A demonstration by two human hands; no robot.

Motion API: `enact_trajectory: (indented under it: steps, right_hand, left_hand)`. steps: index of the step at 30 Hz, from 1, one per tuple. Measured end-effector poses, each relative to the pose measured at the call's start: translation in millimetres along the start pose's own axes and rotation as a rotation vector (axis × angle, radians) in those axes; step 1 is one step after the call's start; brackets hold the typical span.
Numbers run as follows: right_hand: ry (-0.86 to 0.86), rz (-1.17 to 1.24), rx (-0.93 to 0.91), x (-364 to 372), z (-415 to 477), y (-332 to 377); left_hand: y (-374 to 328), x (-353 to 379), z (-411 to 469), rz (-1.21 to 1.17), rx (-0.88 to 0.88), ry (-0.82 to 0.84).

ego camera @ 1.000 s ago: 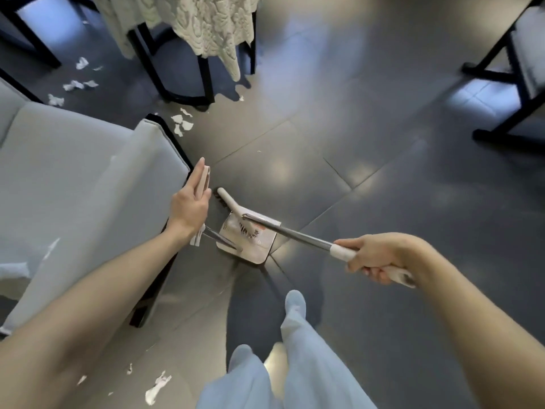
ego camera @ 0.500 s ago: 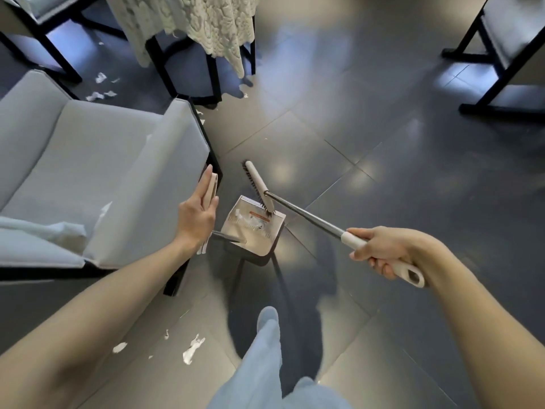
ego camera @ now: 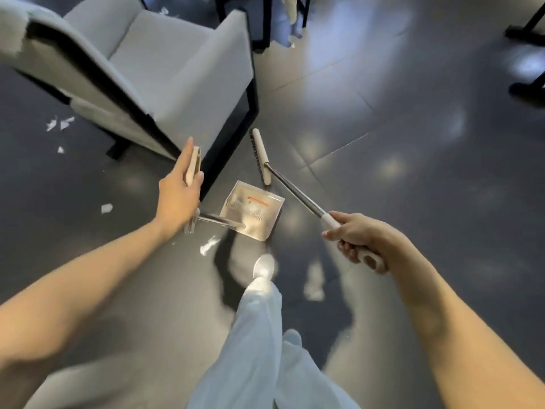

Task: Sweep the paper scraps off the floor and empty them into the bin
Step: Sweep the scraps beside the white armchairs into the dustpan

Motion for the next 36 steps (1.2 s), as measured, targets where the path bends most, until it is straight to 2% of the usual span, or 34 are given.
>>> enact_trajectory:
  steps: [7,12,17,21,24,28,32,34,36]
  right_hand:
    - [0.042,-0.044,0.089,89.7,-24.1,-37.3]
    - [-0.007,-0.229,0.095,175.4,-24.4,-48.1]
    - [-0.082,-0.609,0.103,245.5,-1.2,-50.3]
    - [-0.153,-0.694,0.103,264.2,28.4,-44.6]
    - [-0.156,-0.829,0.092,272.4,50.7,-29.8]
    - [-0.064,-0.958,0.059,285.4,72.0,-12.8]
    - [0.124,-1.046,0.057,300.2,67.8,-5.4]
    - [0.231,-1.064,0.101,297.6,56.8,-3.8]
    - [0.295,-0.963,0.174,283.5,46.1,-1.5]
  left_hand:
    - [50.0,-67.7,-134.7,0.043,-0.054,0.02]
    - [100.5,-121.2,-207.4,0.074,-0.083,0.019]
    - [165.0,-165.7,-237.9,0.071,-0.18,-0.027]
    - [192.5,-178.0,-234.7,0.044,-0.238,-0.005]
    - [203.0,-178.6,-226.4,0.021,-0.264,-0.05]
    - [210.3,-177.2,-206.5,-0.037,-0.308,-0.17]
    - [206.2,-175.2,-175.7,-0.055,-0.373,-0.233]
    - [200.2,-173.1,-168.1,-0.062,-0.383,-0.248]
    - [195.2,-172.5,-166.3,-0.052,-0.373,-0.251]
Point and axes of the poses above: each hand's wrist, its own z-axis towards the middle knuckle, its own x-axis out of the palm, y = z × x, the point moved 4 cm from there along z, towards the middle knuckle, and after that the axes turned 8 degrees about y, right-handed, at the moved point
